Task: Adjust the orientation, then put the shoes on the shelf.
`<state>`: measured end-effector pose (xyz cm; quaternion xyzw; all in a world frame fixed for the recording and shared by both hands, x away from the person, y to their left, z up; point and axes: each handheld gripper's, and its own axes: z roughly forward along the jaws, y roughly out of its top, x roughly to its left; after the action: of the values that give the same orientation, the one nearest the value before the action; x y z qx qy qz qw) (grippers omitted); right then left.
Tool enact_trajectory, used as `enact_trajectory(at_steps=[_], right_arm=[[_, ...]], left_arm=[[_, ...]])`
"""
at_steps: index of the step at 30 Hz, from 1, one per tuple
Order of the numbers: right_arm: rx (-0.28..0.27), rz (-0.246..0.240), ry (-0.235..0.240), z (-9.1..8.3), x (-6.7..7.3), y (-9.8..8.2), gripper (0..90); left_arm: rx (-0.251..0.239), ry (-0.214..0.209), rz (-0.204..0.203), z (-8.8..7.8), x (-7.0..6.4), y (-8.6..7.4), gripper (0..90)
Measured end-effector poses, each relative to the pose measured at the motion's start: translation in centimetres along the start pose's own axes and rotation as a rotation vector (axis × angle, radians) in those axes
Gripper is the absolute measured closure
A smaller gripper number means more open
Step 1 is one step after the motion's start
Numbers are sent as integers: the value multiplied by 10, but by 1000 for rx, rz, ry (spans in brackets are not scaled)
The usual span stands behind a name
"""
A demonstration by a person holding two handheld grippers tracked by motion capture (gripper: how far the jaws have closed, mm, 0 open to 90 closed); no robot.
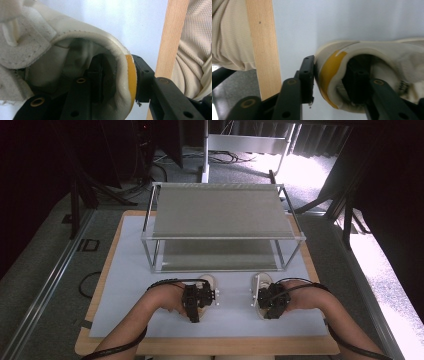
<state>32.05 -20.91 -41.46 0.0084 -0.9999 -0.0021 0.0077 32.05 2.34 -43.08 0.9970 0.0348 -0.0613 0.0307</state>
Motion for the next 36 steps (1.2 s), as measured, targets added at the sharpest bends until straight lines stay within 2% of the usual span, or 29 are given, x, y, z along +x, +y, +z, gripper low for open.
enact_trajectory(at_steps=[1, 2, 6, 8, 11, 12, 14, 19, 21, 23, 25, 26, 27, 28, 29, 31, 32, 33, 34, 36], right_arm=[[0, 0, 0, 0, 0, 0, 655], [-3, 2, 16, 0, 0, 0, 694], [2, 14, 28, -1, -1, -1, 713], [14, 9, 37, -2, 0, -1, 719], [12, -6, 18, -3, 0, -1, 720], [7, -13, 9, -4, 0, -2, 720], [-11, -16, -8, -7, -2, -2, 720], [-37, -17, -27, -14, -4, -2, 719], [-59, -18, -31, -17, -7, -1, 717], [-96, -10, -60, -20, -12, 1, 717], [-110, 0, -69, -22, -15, 2, 717], [-129, 5, -89, -24, -21, 4, 717], [-137, 9, -94, -25, -23, 5, 717], [-137, 9, -94, -25, -23, 5, 717], [-163, 11, -111, -28, -30, 7, 717], [-170, 11, -119, -28, -32, 8, 716], [-193, 5, -134, -29, -40, 10, 716], [-193, 5, -134, -29, -40, 10, 716], [-204, 9, -129, -28, -47, 11, 713], [-205, 9, -126, -27, -50, 12, 711]], left_arm=[[-2, -2, -2, 0, 0, 0, 648], [-4, -2, -1, 0, 0, 0, 649], [-12, -8, 4, 0, -1, 0, 684], [-24, -22, -13, -1, 0, 0, 704], [-82, -16, -4, -6, -1, 1, 731], [-93, -13, -12, -9, -1, 2, 728], [-110, 7, 7, -13, 0, 3, 730], [-242, 56, 59, -26, 3, 7, 731], [-278, 85, 85, -29, 7, 8, 733], [-306, 95, 104, -30, 15, 11, 733], [-304, 95, 116, -30, 18, 12, 733], [-307, 97, 110, -29, 24, 16, 732], [-307, 97, 110, -29, 24, 16, 732], [-316, 102, 123, -29, 27, 17, 732], [-331, 119, 122, -29, 31, 19, 731], [-363, 140, 137, -29, 36, 21, 730], [-393, 152, 138, -29, 40, 23, 732], [-403, 154, 143, -30, 43, 24, 732], [-422, 158, 138, -31, 47, 25, 731], [-435, 147, 132, -32, 54, 27, 730]])
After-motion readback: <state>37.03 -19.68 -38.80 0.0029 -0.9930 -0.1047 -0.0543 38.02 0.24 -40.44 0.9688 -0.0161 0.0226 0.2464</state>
